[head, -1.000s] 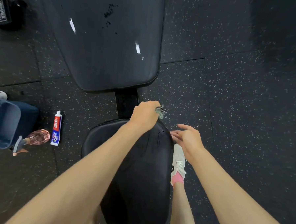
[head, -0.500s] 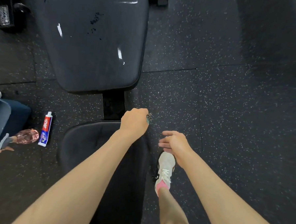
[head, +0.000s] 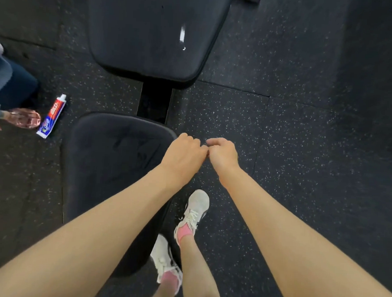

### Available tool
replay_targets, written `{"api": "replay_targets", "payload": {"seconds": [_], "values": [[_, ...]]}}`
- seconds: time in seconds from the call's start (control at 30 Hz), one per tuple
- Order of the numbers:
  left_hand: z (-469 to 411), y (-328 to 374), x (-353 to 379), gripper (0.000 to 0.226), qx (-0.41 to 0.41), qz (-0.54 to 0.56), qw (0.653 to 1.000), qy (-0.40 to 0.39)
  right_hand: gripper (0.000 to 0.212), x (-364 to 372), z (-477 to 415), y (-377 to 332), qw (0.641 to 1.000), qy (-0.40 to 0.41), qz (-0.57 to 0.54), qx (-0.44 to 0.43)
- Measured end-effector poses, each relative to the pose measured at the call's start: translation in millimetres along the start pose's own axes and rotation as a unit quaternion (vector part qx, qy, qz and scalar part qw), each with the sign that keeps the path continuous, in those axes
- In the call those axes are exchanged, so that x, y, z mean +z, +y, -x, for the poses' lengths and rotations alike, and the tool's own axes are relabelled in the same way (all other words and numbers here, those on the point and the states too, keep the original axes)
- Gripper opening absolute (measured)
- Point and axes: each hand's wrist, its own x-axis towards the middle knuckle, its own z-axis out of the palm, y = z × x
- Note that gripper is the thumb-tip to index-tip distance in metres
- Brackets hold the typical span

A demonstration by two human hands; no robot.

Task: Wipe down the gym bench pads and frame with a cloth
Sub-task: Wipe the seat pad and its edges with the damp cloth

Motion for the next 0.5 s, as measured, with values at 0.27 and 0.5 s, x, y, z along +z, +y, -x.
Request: {"api": "replay_targets", "payload": {"seconds": [0.27,0.5], "values": [[24,34,2,0.021,-0.007,-0.016,1.000,0.001,0.030,-9,-2,-4,0.997,-0.004,0.054,-0.047],[37,54,23,0.011,-0.038,0.002,0.999,0.011,0.025,-26,-22,10,0.989,-0.088,0.110,-0.042]]}}
